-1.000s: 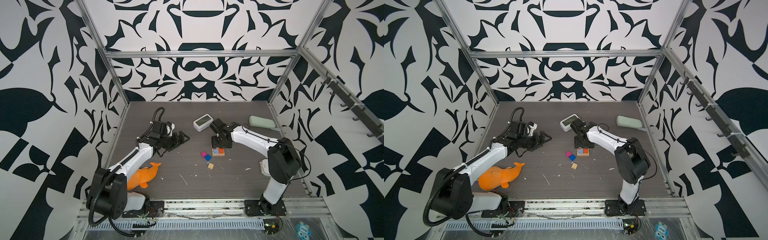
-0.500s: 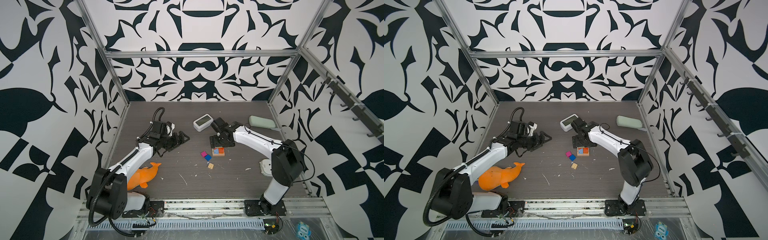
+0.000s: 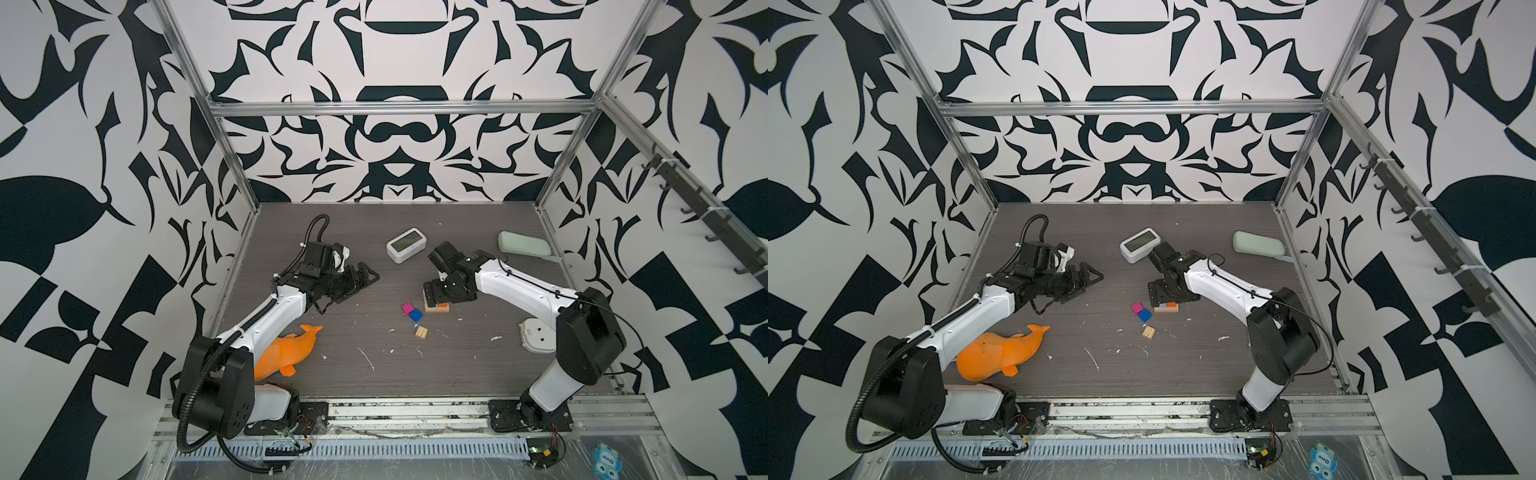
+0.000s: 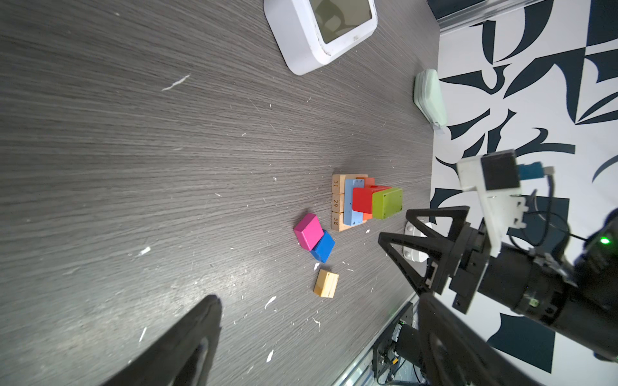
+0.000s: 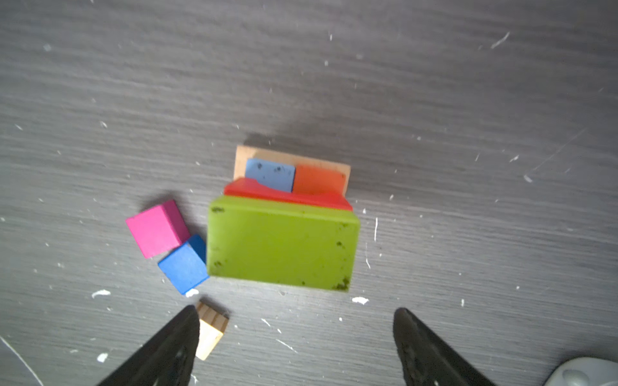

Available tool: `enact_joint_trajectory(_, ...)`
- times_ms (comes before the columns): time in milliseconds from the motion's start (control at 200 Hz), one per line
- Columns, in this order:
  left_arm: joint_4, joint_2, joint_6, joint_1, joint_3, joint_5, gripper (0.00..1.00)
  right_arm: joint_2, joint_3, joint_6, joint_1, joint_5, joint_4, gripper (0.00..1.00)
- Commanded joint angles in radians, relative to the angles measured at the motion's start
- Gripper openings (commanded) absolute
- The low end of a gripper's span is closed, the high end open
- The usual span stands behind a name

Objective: Build the wood block tower
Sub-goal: 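Raise the right gripper and move it toward the small wood cube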

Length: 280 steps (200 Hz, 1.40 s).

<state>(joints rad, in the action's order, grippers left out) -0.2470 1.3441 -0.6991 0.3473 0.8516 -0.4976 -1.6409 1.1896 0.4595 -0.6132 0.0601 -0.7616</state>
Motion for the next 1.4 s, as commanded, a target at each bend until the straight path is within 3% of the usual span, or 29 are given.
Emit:
enact_joint_trajectory(0, -0.024, 0.008, 0.009, 0.003, 0.043, 0.001, 0.94, 0.041, -0.019, -0.020, 0.017, -0.019, 0.016, 0.95)
enact_joint_trajectory(660, -0.027, 0.015, 0.009, 0.006, 0.050, 0.008, 0.94, 0.007, -0.039, -0.025, 0.076, -0.066, 0.077, 0.95)
enact_joint_trajectory(1395, -0.029, 0.009, 0.011, 0.006, 0.043, 0.015, 0.94, -0.030, -0.007, -0.020, 0.081, -0.038, 0.073, 0.94)
